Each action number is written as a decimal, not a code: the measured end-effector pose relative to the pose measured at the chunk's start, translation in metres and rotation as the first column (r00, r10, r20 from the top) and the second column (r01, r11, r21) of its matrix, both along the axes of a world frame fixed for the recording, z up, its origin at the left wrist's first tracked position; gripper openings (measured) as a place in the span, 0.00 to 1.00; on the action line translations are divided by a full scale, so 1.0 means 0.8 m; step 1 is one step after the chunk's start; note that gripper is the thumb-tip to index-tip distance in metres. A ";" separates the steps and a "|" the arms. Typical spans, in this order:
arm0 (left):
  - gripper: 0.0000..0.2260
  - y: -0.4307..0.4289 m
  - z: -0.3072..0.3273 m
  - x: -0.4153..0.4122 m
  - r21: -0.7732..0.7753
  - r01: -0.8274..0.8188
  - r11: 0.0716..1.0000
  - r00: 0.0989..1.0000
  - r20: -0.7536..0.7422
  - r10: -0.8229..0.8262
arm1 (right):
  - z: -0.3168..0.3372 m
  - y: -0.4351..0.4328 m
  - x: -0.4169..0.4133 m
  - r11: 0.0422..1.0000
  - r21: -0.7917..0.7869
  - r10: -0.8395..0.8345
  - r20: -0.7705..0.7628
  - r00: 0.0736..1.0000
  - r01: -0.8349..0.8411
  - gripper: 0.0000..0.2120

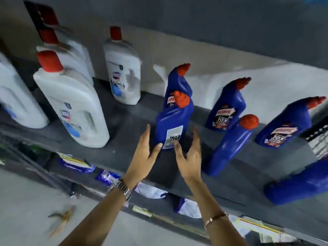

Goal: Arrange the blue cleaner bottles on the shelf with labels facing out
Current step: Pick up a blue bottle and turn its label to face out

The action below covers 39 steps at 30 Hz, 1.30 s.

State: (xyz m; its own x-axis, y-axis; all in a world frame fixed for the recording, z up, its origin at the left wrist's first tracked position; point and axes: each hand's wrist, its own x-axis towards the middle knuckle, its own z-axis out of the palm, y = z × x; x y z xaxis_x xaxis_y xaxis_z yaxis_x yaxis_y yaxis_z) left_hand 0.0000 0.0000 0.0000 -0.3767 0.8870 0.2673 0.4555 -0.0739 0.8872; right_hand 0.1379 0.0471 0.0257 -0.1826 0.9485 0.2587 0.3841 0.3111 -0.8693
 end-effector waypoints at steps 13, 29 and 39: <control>0.25 0.003 0.036 -0.022 0.189 0.153 0.970 0.968 0.169 -0.186 | 0.026 0.015 0.008 0.979 -0.128 0.111 -0.312 0.943 -0.158 0.21; 0.26 -0.012 0.076 0.027 0.242 0.113 0.964 0.916 0.350 -0.195 | 0.156 -0.014 0.017 0.962 0.121 0.263 -0.163 0.951 -0.245 0.23; 0.48 -0.007 0.071 0.047 0.150 0.143 0.978 0.969 0.181 -0.170 | 0.212 -0.007 0.032 0.826 -0.101 0.558 -0.001 0.830 -0.555 0.20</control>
State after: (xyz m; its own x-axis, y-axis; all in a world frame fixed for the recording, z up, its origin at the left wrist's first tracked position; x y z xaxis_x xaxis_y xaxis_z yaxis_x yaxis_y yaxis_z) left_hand 0.0376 -0.0057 0.0571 -0.2917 0.8998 0.3243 0.2510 -0.2551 0.9337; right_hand 0.1633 0.0414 0.1953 -0.6926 0.7029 0.1620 0.1945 0.3982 -0.8965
